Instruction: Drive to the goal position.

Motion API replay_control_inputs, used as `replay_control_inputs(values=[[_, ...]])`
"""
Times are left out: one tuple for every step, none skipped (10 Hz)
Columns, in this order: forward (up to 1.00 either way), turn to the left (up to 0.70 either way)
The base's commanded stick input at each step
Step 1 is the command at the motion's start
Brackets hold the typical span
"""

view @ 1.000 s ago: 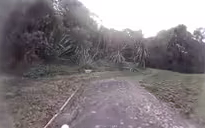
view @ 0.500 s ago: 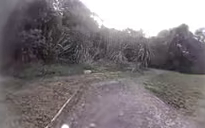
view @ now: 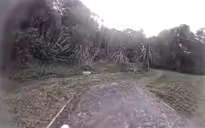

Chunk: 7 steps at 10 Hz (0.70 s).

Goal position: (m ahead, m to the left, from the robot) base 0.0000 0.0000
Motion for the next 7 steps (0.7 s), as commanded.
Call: replay_control_inputs(values=[[0.50,-0.50],[0.50,-0.50],[0.50,-0.50],[0.50,-0.50],[0.50,-0.45],[0.50,-0.13],[0.50,0.00]])
